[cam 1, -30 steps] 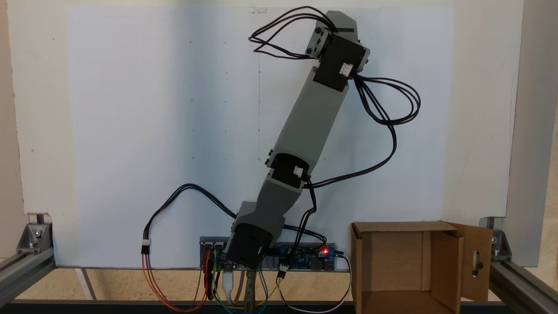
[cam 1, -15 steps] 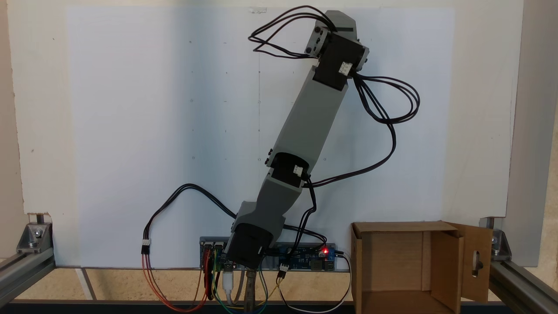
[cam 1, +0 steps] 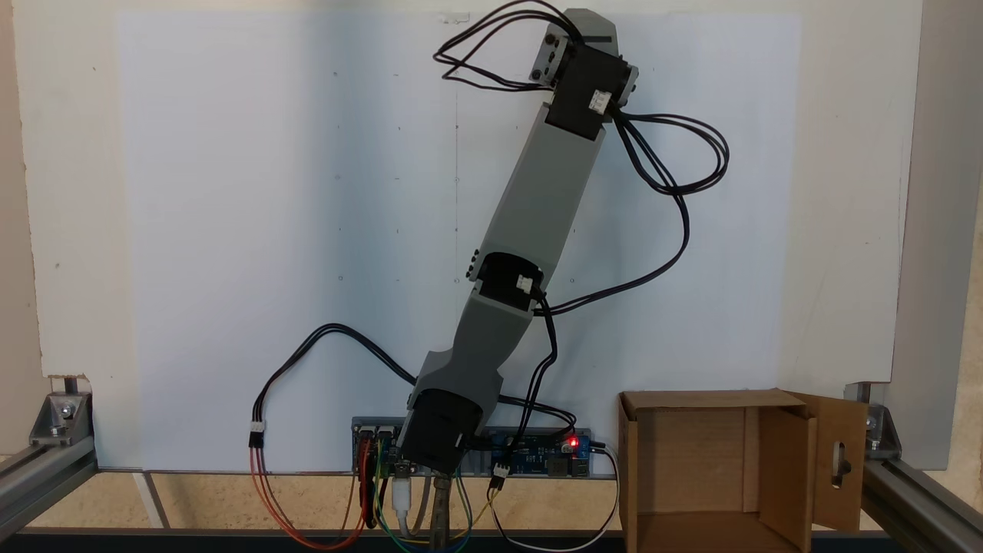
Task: Grasp a green dice and put it in the bin.
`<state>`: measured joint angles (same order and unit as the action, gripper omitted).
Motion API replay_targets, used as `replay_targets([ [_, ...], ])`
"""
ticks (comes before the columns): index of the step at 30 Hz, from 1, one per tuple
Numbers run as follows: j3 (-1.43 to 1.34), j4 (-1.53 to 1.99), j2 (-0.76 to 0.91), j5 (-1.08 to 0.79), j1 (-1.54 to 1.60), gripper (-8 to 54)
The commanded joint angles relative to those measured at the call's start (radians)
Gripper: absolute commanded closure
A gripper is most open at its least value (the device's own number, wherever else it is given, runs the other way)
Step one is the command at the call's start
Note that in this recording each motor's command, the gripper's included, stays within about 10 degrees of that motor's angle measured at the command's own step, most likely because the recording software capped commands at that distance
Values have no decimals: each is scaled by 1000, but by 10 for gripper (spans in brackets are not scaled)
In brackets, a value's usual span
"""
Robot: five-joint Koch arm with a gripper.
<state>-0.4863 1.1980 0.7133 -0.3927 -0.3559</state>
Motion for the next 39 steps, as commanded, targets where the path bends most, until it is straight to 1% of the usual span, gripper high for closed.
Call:
replay_targets([
  [1,58,-25,8,-20,3,24],
  [19,55,-48,-72,-21,-25,25],
  [34,55,-61,-98,-21,-23,43],
  [37,55,-77,-103,-20,-26,82],
  [39,49,-92,-107,-18,-28,134],
])
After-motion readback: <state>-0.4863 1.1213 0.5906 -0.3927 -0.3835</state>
